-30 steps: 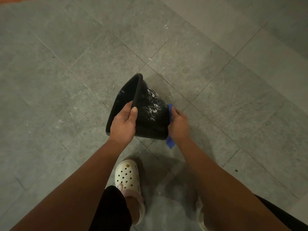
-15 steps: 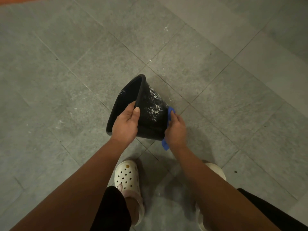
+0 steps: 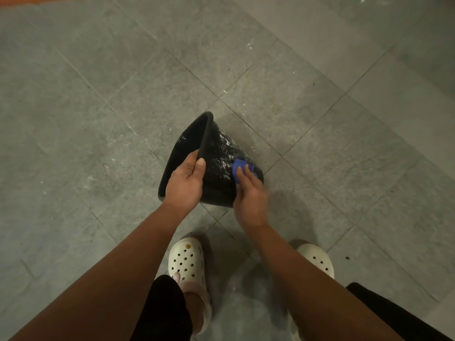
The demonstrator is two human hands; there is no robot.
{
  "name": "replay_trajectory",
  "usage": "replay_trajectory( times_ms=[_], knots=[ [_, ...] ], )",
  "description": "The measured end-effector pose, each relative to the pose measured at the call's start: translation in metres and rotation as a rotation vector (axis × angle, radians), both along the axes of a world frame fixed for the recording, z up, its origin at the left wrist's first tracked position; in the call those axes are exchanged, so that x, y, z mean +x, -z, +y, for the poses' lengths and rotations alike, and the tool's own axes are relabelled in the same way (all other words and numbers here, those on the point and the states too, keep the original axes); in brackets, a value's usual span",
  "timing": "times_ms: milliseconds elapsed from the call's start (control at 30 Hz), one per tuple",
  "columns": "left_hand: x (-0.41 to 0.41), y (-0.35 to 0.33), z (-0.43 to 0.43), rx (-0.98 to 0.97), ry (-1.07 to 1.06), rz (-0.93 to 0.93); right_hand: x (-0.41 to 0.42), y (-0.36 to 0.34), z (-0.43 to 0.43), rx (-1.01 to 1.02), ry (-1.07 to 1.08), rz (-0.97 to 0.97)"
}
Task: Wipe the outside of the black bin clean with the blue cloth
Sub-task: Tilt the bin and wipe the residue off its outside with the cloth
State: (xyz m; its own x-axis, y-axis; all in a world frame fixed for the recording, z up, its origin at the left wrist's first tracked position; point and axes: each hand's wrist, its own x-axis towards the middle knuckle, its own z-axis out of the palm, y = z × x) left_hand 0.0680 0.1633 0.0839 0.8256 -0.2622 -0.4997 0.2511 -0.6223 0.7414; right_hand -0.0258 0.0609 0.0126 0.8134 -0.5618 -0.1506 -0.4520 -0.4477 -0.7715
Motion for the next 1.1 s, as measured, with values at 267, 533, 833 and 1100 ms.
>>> replay_trajectory(
  times_ms=[267,533,833,1100],
  knots=[
    [-0.002,-0.003,-0.001,-0.039,0.016,0.025,0.018,0.002,-0.015,-0.020,-0.158,0.091],
    [-0.003,-0.002,-0.006,-0.020,0.075,-0.001,0.013,-0.015,0.005,0.010,-0.048,0.009],
    [-0.002,-0.006,-0.010,-0.077,-0.031,0.036,0.022,-0.013,0.006,0.035,-0.007,0.095],
    [-0.003,-0.010,-0.009,-0.161,-0.037,0.102,0.033,-0.012,-0.011,0.009,-0.140,0.022]
  ],
)
